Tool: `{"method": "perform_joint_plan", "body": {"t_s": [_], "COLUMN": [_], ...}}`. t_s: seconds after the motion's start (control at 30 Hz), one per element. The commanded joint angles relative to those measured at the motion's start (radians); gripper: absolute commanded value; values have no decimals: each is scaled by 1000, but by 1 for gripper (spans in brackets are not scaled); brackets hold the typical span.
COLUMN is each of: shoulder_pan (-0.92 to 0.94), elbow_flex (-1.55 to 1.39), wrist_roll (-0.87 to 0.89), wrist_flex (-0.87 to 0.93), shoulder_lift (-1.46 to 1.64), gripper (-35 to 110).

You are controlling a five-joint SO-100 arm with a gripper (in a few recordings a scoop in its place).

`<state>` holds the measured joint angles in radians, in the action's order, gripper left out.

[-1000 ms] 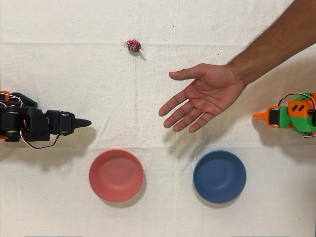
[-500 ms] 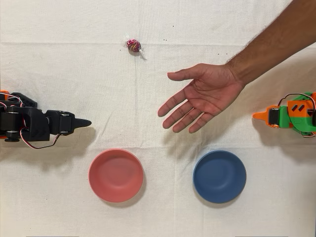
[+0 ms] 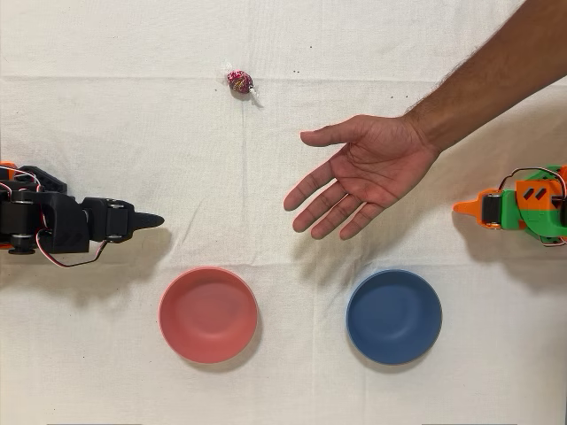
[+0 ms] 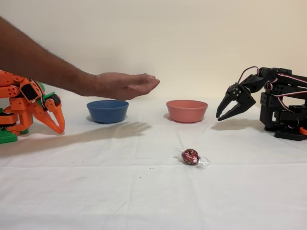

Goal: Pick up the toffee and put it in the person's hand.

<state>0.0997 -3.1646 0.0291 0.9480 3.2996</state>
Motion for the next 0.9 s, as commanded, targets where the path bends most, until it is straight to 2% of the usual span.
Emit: {"method": "perform_joint_plan", "body": {"t_s": [0.0,0.63,0.87], "shoulder_pan": [6,3,-15], "elbow_flex": [-49,-49,-51], "wrist_roll": [17,9,-12], "wrist_flex": [-5,-5,-3], "shoulder_lift": [69,69,69], "gripper": [0,5,0]}}
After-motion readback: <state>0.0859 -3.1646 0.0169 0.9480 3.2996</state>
